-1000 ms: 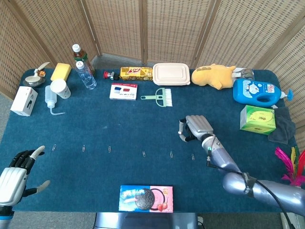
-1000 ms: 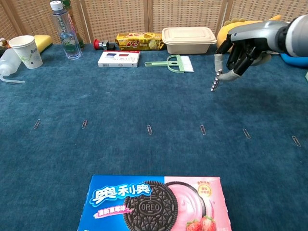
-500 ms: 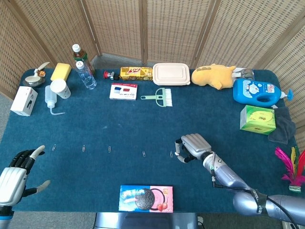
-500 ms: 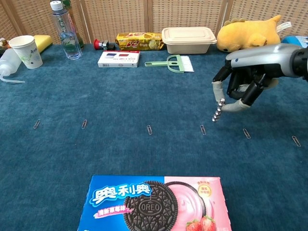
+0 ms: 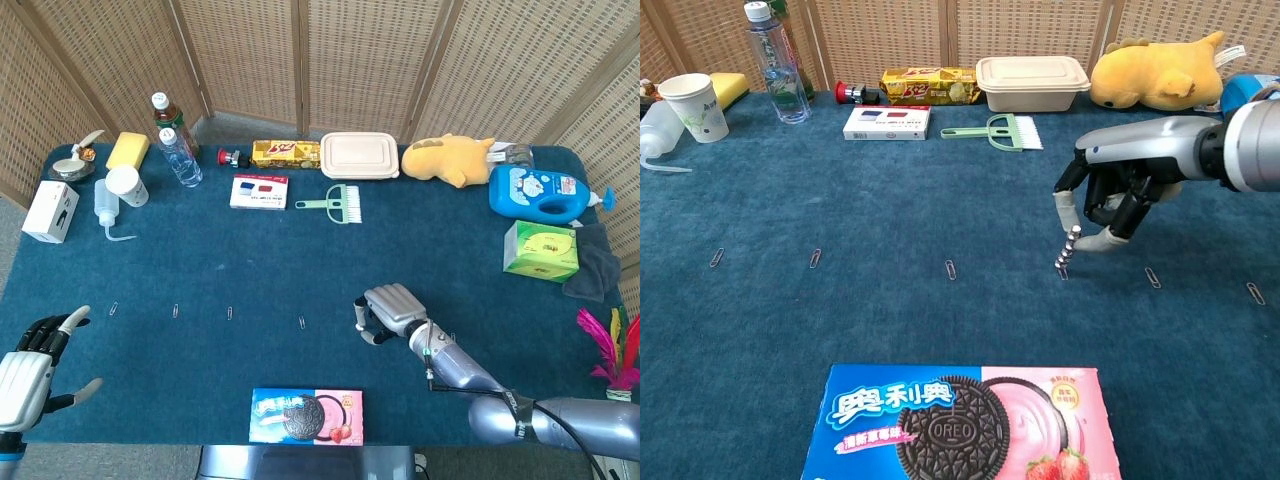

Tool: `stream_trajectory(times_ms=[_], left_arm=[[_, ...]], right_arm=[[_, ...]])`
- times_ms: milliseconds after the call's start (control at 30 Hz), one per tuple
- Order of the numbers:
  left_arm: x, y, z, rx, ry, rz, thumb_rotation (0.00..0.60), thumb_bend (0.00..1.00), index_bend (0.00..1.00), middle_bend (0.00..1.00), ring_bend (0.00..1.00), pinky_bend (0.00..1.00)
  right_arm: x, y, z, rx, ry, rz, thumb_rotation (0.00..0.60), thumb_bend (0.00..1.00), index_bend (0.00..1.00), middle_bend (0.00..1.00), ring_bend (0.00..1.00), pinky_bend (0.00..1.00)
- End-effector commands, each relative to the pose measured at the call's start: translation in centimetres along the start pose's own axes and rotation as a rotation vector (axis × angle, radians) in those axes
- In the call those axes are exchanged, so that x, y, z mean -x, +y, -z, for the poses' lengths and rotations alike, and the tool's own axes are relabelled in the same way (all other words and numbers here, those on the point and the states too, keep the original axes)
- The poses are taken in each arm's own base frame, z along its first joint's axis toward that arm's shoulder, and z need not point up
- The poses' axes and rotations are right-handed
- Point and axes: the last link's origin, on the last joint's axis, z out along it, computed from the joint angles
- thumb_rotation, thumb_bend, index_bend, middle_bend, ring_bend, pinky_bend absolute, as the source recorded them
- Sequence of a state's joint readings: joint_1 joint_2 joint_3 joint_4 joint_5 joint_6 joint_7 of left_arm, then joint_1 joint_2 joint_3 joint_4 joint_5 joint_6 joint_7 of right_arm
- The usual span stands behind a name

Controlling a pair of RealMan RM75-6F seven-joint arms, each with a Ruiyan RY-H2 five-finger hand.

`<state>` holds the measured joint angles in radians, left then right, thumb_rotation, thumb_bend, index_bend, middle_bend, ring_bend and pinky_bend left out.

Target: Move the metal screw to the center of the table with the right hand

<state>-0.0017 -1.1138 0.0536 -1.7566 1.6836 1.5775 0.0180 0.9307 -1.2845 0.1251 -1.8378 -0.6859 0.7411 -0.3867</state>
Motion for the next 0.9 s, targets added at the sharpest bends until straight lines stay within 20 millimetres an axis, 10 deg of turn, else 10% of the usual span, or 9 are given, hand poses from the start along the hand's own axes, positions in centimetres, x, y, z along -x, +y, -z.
stream_trajectory(times_ms=[33, 900], left_arm=[[0.0, 0.0, -0.1, 0.001, -0.001, -0.002, 0.6, 0.2, 0.08, 0.25, 0.16, 0.14], [-0.1, 0.5, -0.5, 0.016, 0.003, -0.004, 0.6, 0.2, 0.08, 0.25, 0.15, 0.14]], right_arm=[[0.1, -0.1, -0.4, 0.008, -0.005, 0.005, 0.6, 0.43, 0.65, 0.92, 1.0, 1.0], [-2.4, 2.4, 1.8, 0.096, 0.048, 0.004, 0.6, 0.43, 0.64, 0.92, 1.0, 1.0]])
